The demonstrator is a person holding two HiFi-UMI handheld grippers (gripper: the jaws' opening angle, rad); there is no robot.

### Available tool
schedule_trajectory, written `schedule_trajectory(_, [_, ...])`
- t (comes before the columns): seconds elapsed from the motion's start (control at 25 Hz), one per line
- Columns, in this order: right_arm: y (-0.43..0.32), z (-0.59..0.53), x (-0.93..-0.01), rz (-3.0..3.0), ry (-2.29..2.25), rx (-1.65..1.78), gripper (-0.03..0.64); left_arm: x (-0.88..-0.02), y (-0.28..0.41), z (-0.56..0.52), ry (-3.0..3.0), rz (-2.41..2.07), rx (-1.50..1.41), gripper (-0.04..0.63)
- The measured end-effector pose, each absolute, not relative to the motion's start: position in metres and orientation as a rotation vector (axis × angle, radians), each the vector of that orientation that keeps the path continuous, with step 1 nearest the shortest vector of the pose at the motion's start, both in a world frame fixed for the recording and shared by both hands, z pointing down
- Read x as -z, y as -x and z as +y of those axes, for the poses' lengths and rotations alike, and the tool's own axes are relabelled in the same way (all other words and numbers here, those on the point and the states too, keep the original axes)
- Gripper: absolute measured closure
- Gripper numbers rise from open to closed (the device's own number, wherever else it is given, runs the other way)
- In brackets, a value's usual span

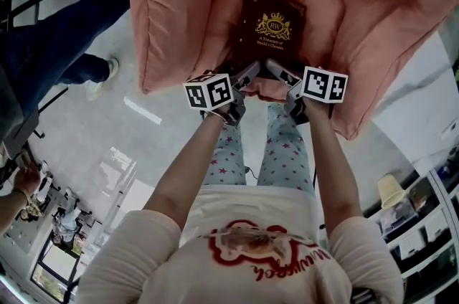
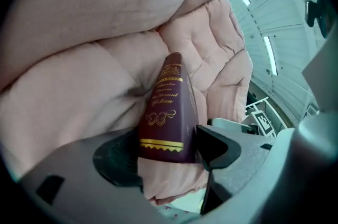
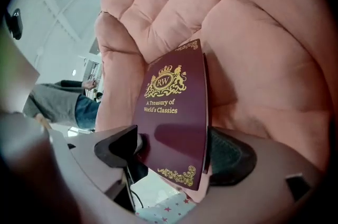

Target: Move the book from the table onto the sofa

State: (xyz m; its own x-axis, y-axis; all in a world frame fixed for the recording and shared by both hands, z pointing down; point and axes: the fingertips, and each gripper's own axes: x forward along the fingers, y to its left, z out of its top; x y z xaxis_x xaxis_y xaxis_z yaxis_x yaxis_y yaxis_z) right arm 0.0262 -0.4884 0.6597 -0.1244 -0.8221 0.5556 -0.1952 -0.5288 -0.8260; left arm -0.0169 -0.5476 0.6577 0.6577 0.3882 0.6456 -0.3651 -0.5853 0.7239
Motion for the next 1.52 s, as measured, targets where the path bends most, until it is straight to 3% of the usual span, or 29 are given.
schedule_trajectory(0.64, [-0.023, -0.491, -0.662, 1.124, 1.77, 1.741, 0.233, -0.652, 0.048, -0.557, -1.931, -0.061, -1.068, 0.284])
schedule_trajectory(1.12, [-0.042, -0.484, -0.57, 1.254, 2.118, 1.5, 0.245, -0.561, 0.02, -0.561, -2.092, 0.097, -0.93, 0.287])
schedule_trajectory(1.16, [-0.047, -0.484, -0.557, 1.245, 2.144, 1.459, 0.273, -0.549, 0.012, -0.56, -2.099, 0.112, -0.9, 0.293])
schedule_trajectory(1.2, [-0.053, -0.483, -0.544, 1.232, 2.177, 1.418, 0.345, -0.534, 0.003, -0.559, -2.105, 0.13, -0.866, 0.301])
schedule_trajectory(1.28, [-0.066, -0.482, -0.514, 1.223, 2.246, 1.337, 0.537, -0.499, -0.014, -0.556, -2.128, 0.18, -0.801, 0.309])
schedule_trajectory(1.52, [-0.094, -0.492, -0.415, 1.329, 2.361, 1.056, 0.576, -0.409, -0.051, -0.543, -2.239, 0.332, -0.698, 0.37])
